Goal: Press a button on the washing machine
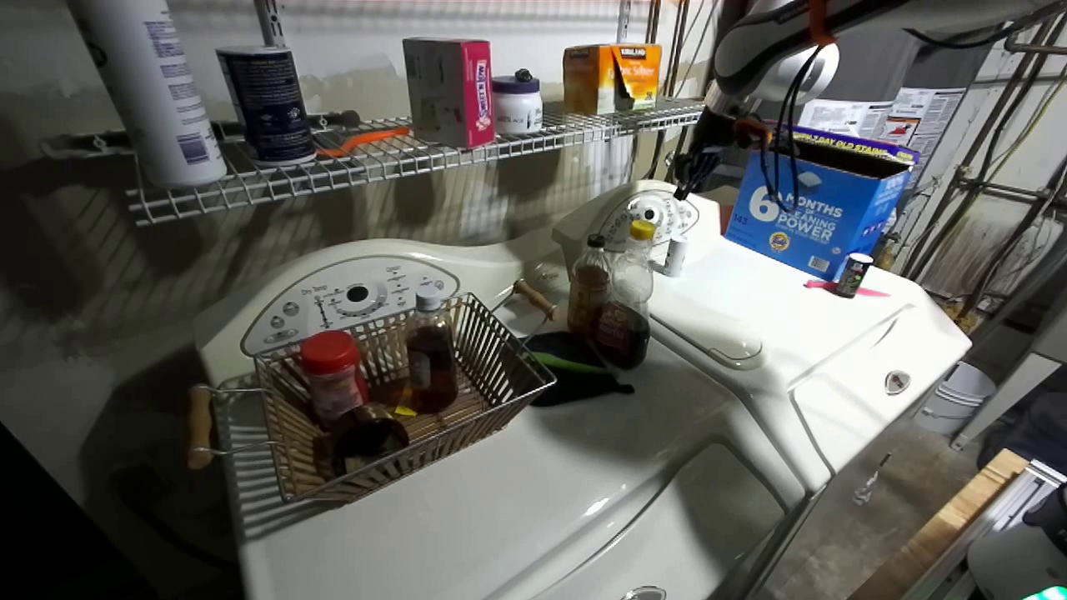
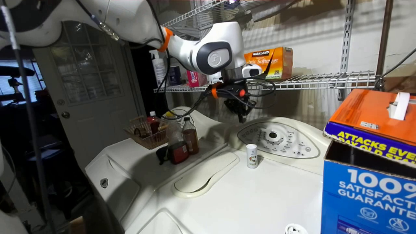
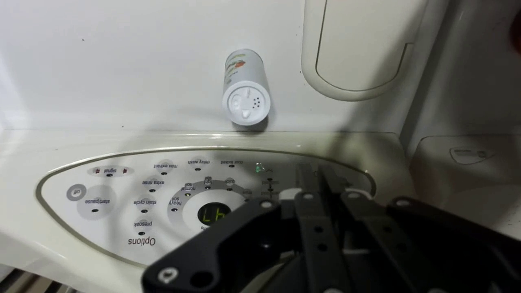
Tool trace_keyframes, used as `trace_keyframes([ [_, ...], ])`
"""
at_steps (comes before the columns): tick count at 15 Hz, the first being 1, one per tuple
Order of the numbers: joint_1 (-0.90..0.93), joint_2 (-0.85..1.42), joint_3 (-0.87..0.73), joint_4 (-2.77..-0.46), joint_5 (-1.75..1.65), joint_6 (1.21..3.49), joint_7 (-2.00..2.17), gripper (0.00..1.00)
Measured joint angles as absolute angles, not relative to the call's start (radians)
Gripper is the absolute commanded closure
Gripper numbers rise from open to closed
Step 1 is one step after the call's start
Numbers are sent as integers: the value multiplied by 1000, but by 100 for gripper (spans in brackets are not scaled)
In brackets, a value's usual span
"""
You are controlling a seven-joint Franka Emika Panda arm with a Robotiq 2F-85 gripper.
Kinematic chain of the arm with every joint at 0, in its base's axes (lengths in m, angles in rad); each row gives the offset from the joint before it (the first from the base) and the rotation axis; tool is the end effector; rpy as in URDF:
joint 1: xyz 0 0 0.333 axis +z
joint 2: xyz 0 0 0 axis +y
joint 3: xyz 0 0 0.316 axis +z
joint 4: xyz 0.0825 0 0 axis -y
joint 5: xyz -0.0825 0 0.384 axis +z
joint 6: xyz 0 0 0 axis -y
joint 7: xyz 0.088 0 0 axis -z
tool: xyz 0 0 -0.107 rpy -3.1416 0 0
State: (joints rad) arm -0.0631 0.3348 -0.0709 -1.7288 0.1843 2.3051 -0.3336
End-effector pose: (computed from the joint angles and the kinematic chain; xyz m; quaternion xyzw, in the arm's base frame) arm 0.6653 -0.0814 0.4132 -0.9894 -0.0492 -0.1324 0.0342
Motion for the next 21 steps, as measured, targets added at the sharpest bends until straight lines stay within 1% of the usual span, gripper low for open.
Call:
trace_keyframes([
  [8, -63, 501, -65, -1567, 143, 2348, -212, 99],
  [16, -65, 509, -64, -1553, 143, 2348, -209, 100],
  [21, -75, 531, -27, -1541, 143, 2347, -222, 100],
])
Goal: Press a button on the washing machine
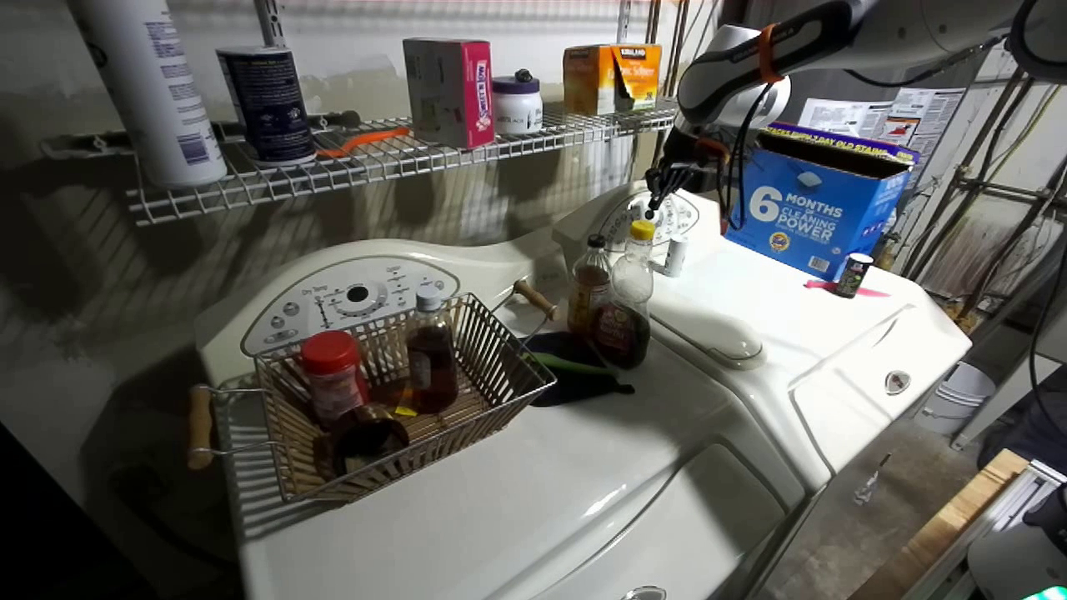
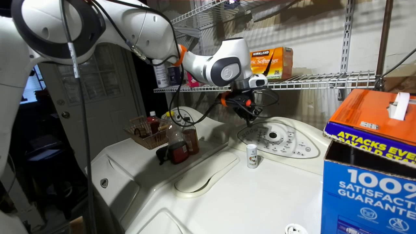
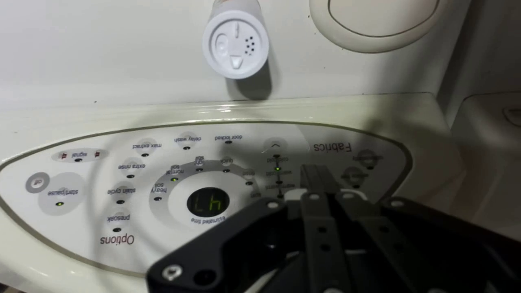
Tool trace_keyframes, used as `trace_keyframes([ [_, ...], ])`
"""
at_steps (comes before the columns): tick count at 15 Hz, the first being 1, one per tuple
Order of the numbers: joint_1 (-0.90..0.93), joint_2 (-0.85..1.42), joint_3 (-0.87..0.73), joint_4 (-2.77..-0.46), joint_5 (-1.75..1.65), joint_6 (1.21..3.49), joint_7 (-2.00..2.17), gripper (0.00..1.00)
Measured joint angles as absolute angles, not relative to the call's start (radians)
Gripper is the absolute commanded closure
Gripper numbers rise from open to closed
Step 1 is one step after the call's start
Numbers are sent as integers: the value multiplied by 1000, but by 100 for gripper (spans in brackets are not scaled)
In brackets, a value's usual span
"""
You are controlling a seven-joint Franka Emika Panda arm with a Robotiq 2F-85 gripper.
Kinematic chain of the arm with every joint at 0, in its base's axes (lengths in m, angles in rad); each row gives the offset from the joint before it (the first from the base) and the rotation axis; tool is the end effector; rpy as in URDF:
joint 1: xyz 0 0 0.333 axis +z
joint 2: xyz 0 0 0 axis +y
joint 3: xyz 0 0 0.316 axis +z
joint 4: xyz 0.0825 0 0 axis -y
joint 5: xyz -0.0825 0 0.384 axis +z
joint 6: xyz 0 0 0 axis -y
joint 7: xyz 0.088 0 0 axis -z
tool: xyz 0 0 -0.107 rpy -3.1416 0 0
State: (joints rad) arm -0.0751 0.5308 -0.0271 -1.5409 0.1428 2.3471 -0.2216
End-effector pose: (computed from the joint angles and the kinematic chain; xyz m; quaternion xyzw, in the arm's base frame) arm 0.7182 -0.0683 0.3729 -0.9891 -0.0193 -0.1436 0.0280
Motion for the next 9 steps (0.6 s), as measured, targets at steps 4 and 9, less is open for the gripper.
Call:
trace_keyframes([
  [4, -78, 588, -22, -1492, 143, 2347, -222, 100],
  [9, -93, 660, -18, -1412, 143, 2347, -222, 100],
])
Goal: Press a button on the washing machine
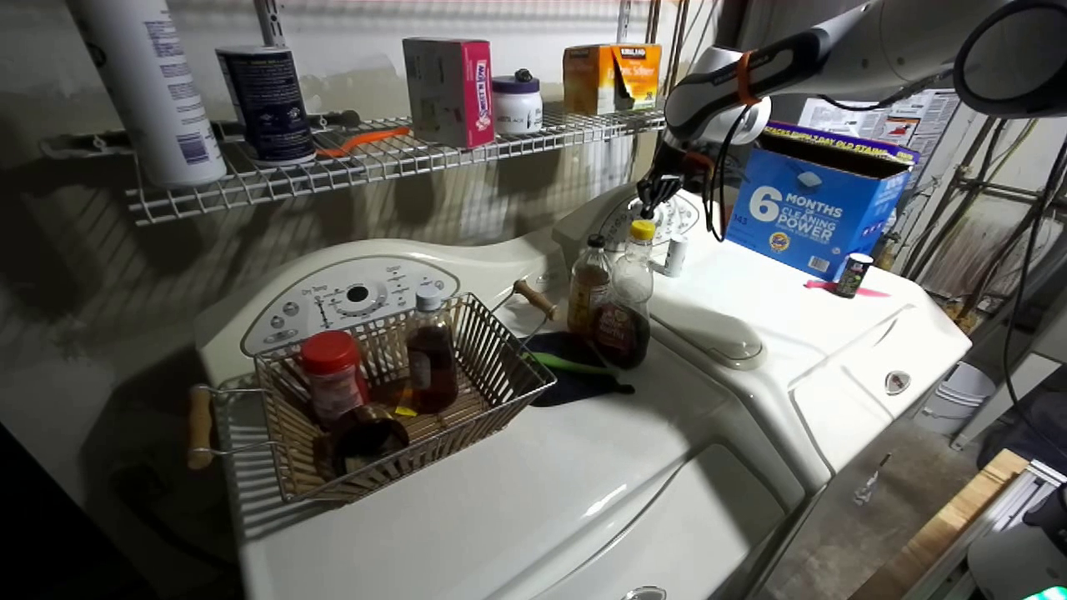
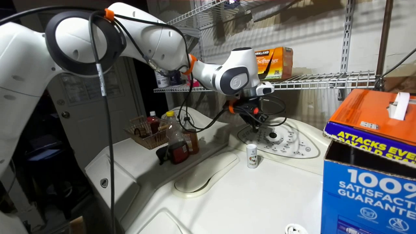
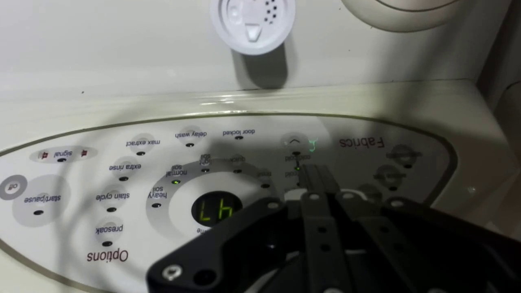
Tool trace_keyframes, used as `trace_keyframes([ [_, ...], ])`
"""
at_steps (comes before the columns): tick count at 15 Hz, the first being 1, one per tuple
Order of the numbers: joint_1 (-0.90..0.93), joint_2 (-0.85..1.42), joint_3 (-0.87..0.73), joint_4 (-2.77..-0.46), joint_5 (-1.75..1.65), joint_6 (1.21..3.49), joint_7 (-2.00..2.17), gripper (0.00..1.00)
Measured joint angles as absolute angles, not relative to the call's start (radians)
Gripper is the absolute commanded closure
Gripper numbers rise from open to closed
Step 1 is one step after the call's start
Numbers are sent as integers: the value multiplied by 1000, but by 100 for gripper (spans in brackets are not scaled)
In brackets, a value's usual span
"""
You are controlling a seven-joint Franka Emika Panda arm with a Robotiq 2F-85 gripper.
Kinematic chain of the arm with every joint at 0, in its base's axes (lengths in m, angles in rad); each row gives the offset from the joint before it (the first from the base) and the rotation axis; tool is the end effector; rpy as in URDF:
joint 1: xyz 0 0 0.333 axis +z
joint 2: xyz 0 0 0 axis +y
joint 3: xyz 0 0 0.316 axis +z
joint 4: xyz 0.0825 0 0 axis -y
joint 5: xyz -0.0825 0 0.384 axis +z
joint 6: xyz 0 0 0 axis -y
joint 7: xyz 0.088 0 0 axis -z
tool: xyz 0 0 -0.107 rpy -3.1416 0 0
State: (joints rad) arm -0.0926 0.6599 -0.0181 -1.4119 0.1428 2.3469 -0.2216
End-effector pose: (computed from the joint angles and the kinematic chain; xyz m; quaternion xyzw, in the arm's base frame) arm 0.7451 -0.0778 0.3411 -0.9891 -0.0150 -0.1437 0.0287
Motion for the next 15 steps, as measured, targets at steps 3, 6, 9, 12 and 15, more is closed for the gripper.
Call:
trace_keyframes([
  [3, -99, 690, -14, -1366, 143, 2347, -221, 100],
  [6, -106, 716, -5, -1330, 144, 2347, -220, 100],
  [9, -112, 741, 4, -1298, 144, 2347, -214, 100],
  [12, -117, 763, 9, -1273, 144, 2345, -210, 100],
  [15, -120, 774, 12, -1253, 145, 2328, -206, 100],
])
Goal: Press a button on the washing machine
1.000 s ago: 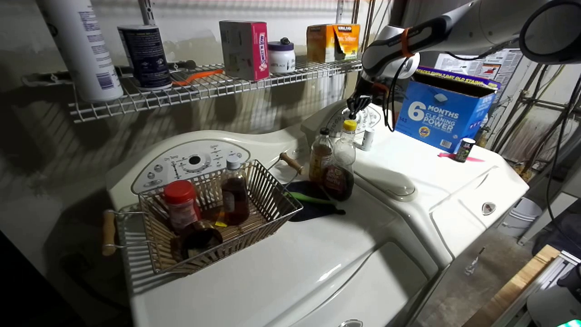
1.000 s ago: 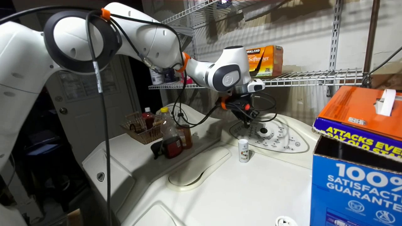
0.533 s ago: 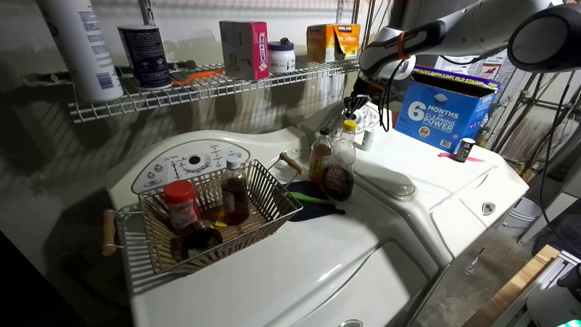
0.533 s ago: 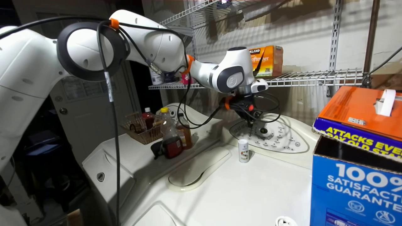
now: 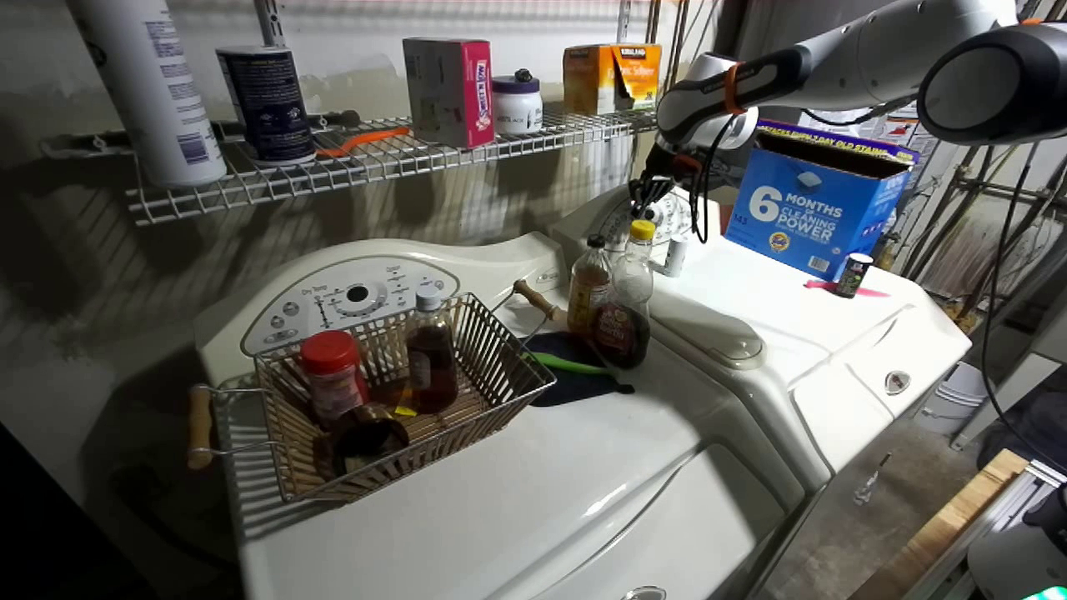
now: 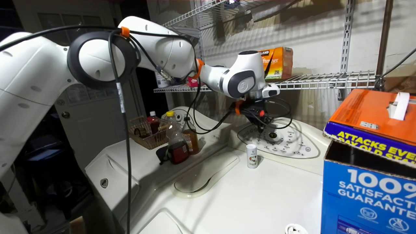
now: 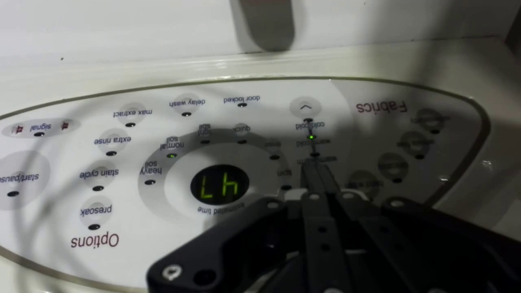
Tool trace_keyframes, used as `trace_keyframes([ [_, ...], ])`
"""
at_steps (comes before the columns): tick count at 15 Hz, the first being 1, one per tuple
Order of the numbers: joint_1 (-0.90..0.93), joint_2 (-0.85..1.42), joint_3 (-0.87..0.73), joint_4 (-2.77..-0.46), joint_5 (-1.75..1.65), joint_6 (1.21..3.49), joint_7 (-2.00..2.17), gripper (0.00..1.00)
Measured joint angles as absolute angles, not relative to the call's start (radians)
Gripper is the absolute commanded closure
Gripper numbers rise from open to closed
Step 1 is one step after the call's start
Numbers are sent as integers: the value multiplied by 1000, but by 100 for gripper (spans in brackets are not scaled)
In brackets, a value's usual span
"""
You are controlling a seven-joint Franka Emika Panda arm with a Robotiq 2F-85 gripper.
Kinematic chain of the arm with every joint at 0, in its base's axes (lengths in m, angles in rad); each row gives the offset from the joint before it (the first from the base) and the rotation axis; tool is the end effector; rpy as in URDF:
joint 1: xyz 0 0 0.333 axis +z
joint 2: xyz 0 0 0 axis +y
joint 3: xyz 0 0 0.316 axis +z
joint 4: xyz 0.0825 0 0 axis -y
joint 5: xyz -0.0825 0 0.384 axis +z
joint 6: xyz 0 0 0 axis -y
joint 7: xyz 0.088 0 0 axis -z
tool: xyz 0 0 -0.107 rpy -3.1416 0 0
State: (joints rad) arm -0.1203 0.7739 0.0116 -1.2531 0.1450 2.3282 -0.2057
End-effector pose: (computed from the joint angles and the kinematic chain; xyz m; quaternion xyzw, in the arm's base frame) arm 0.7722 -0.0843 0.3304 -0.9867 -0.0043 -0.1576 0.0391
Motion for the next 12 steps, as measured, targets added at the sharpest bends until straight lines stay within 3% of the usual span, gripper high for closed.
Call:
trace_keyframes([
  [12, -63, 816, -42, -1162, 90, 2229, 71, 100],
])
